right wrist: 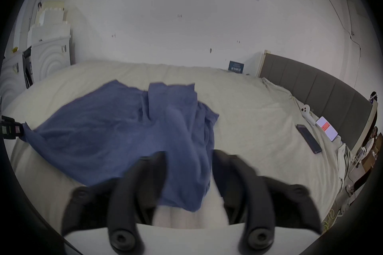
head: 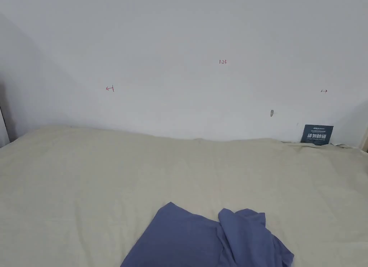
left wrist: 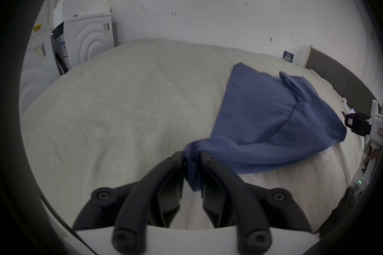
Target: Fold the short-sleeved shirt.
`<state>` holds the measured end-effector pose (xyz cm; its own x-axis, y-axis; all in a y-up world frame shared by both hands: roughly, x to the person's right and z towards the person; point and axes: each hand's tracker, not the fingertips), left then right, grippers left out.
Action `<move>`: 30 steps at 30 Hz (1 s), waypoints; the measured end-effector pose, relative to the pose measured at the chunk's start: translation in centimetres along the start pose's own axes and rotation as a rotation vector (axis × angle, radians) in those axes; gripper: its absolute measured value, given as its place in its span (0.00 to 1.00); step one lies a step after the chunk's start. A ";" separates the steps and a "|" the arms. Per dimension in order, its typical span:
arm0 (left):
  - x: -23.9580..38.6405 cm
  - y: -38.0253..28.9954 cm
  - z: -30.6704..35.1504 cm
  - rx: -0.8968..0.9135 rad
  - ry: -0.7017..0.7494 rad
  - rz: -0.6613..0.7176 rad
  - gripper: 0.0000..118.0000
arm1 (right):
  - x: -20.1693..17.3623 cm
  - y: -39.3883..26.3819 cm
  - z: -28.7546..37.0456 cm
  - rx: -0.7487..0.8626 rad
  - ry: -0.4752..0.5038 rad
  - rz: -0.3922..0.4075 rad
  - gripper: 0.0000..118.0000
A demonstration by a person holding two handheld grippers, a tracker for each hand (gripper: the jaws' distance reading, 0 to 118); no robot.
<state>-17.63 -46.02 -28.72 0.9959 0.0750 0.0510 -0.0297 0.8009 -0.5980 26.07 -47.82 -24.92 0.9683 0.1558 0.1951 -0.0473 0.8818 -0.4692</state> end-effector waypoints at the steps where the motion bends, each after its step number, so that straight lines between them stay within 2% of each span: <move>1: -0.1 0.3 0.5 0.020 0.010 0.003 0.32 | 0.1 0.5 0.4 0.026 0.007 -0.011 0.52; 3: -0.2 1.3 1.8 0.072 0.018 0.007 0.44 | 0.4 1.5 1.0 0.054 0.013 -0.018 0.52; 8: 0.5 3.9 3.9 0.194 0.034 -0.012 0.45 | 0.6 4.0 1.9 0.117 0.022 -0.074 0.52; 13: 0.8 4.9 2.9 0.253 0.019 -0.061 0.42 | 0.5 5.1 2.0 0.150 0.014 -0.108 0.46; 14: 1.2 5.1 3.0 0.258 0.011 -0.073 0.40 | 0.5 5.2 2.2 0.154 0.016 -0.114 0.38; 15: 1.6 5.3 3.1 0.264 0.000 -0.088 0.31 | 0.4 5.3 2.5 0.160 0.013 -0.118 0.19; 16: 1.9 5.3 3.2 0.273 -0.008 -0.103 0.20 | 0.5 5.3 2.7 0.170 0.015 -0.123 0.06; 18: 2.5 4.7 2.6 0.283 0.007 -0.132 0.04 | 0.5 5.3 3.2 0.180 0.012 -0.121 0.02; 19: 2.8 4.6 2.6 0.283 0.007 -0.136 0.00 | 0.5 5.3 3.4 0.181 0.018 -0.122 0.01; 25: 2.8 3.3 3.1 0.289 -0.017 -0.073 0.00 | 1.0 5.3 4.5 0.204 -0.002 -0.116 0.00; 30: 0.6 3.1 2.4 0.181 -0.047 -0.002 0.00 | 1.3 5.4 4.4 0.193 0.005 -0.103 0.00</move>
<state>-17.29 -42.01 -28.61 0.9909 0.0978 0.0922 -0.0469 0.8945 -0.4446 25.96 -40.85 -23.42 0.9716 0.0586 0.2291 0.0064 0.9619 -0.2732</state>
